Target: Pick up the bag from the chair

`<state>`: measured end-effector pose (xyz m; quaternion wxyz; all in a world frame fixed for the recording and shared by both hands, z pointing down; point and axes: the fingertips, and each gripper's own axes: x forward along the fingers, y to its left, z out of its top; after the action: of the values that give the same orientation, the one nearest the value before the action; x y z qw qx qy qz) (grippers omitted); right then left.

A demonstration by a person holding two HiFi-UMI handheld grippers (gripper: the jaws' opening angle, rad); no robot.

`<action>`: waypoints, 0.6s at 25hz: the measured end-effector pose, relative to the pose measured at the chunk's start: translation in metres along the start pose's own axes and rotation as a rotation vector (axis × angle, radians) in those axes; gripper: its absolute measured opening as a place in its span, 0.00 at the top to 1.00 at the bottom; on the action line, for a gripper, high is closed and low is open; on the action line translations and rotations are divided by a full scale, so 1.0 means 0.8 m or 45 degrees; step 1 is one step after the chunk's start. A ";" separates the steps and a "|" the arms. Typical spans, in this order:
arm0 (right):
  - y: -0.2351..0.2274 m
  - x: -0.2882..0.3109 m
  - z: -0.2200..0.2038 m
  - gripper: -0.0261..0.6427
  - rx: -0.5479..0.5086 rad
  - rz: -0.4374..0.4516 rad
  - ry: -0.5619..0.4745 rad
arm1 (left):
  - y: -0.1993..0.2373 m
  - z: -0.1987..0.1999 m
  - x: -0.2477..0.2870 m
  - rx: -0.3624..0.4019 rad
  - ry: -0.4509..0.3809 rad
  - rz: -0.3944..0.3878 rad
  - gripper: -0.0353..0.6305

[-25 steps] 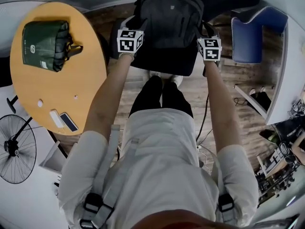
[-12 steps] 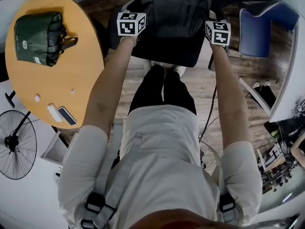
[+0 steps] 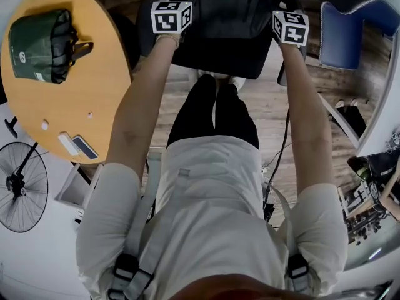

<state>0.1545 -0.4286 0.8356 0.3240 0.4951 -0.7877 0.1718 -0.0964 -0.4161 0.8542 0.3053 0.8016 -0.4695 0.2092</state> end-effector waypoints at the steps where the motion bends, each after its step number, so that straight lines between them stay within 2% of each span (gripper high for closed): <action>1: 0.001 0.000 0.001 0.73 -0.017 -0.006 -0.003 | -0.002 0.001 -0.001 0.000 0.001 -0.006 0.73; 6: 0.011 -0.006 0.001 0.81 -0.064 -0.007 0.002 | -0.007 -0.001 -0.008 -0.008 0.021 -0.023 0.81; 15: 0.025 -0.039 0.003 0.85 -0.052 0.056 0.011 | -0.028 -0.003 -0.031 -0.040 0.011 -0.080 0.84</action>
<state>0.1451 -0.4000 0.8132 0.3336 0.4701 -0.8003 0.1647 -0.0884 -0.3907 0.8338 0.3263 0.8101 -0.4461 0.1956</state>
